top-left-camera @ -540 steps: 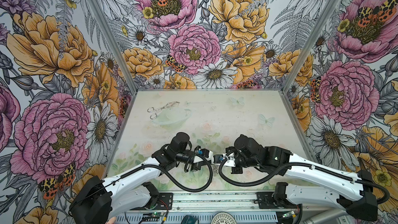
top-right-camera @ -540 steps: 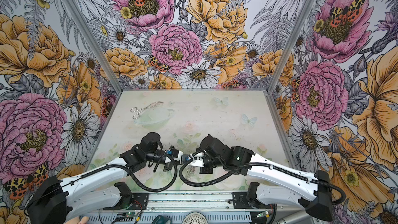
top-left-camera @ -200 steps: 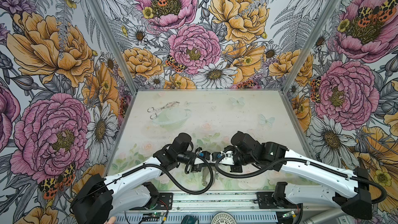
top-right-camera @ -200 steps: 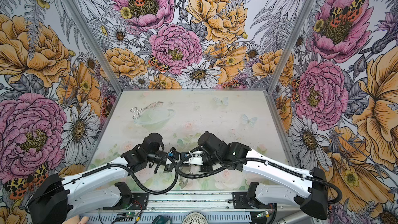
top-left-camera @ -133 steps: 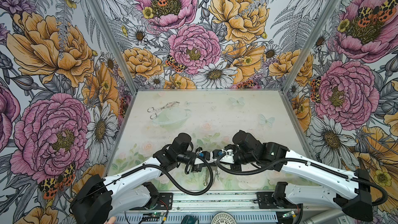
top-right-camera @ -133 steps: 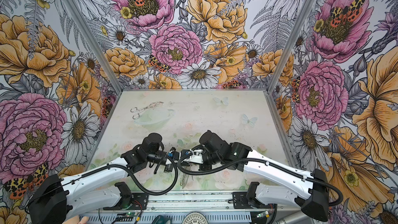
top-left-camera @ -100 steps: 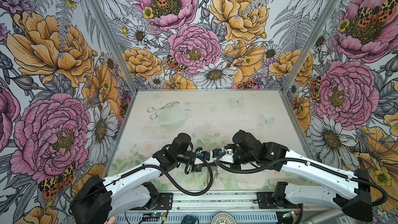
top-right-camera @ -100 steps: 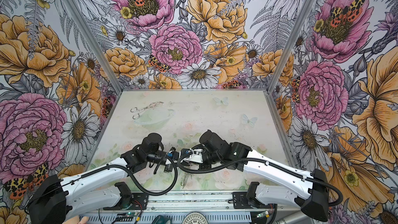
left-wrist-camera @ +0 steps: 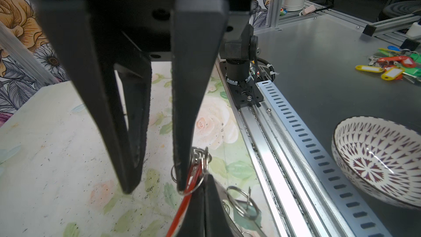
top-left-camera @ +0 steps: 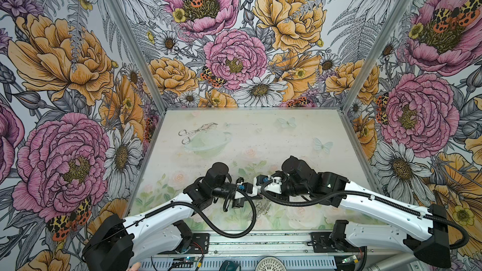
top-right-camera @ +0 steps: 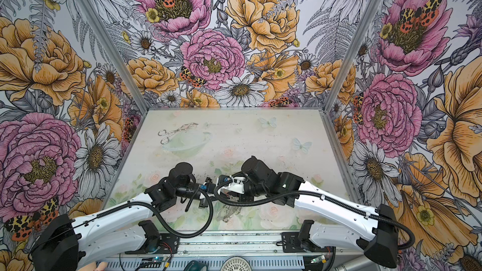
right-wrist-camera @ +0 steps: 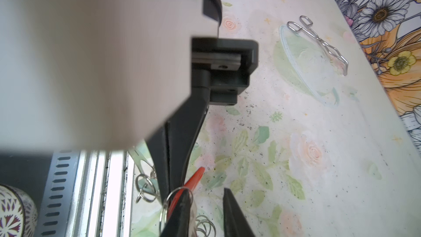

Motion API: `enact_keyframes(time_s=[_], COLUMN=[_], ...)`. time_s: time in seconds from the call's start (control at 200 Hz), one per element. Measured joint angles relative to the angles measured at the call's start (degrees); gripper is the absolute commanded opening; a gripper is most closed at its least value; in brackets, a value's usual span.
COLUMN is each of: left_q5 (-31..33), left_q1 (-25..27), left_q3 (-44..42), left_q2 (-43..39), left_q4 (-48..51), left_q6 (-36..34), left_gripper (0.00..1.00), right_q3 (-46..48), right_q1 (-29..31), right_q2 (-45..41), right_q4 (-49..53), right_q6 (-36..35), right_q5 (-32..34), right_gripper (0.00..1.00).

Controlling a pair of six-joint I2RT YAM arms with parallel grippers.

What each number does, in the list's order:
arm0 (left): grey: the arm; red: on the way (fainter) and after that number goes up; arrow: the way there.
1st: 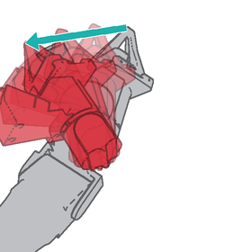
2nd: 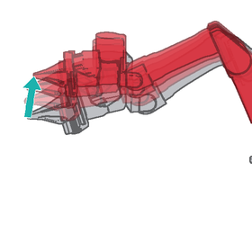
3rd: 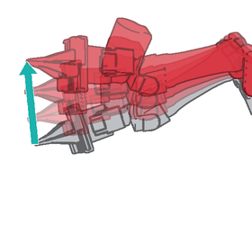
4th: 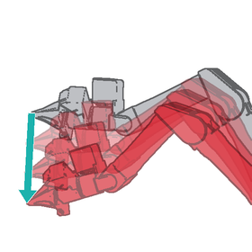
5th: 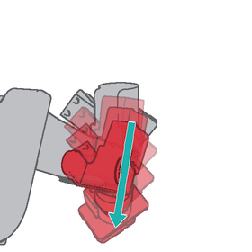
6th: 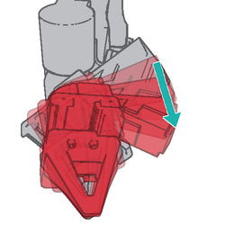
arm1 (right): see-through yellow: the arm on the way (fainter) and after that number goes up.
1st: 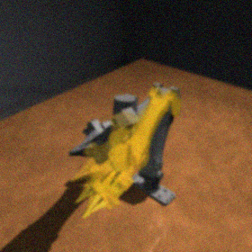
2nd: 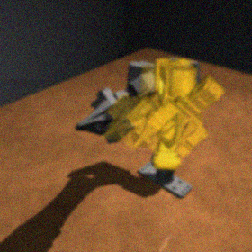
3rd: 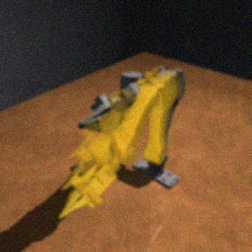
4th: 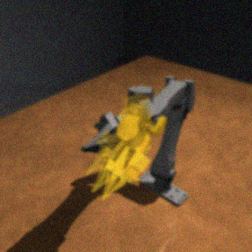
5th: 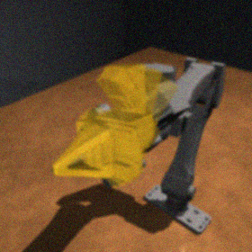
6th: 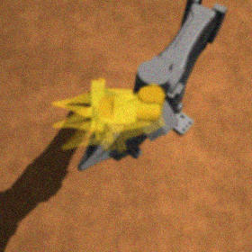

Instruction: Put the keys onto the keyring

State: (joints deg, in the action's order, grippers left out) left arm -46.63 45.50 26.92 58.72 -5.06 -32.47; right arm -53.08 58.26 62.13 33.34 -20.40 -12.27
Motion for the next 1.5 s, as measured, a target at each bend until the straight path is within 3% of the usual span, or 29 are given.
enact_keyframes(time_s=[0.3, 0.706, 1.501], left_q5=[1.64, 4.26, 4.90], left_q1=[-0.90, -1.51, -1.55], left_q3=[-0.39, -1.44, -1.49], left_q2=[-0.13, -1.05, -1.62], left_q4=[-2.34, -2.99, -3.61], left_q6=[1.03, 1.03, 1.05], left_gripper=[0.00, 0.00, 0.00], right_q3=[0.17, 0.15, -0.28], right_q1=[-0.87, -0.87, -0.87], right_q2=[-3.72, -3.76, 0.59], right_q4=[0.70, 2.78, 3.26], right_q6=[1.36, 1.55, 1.53], right_q5=[4.61, -2.84, -2.51], right_gripper=[0.30, 0.21, 0.08])
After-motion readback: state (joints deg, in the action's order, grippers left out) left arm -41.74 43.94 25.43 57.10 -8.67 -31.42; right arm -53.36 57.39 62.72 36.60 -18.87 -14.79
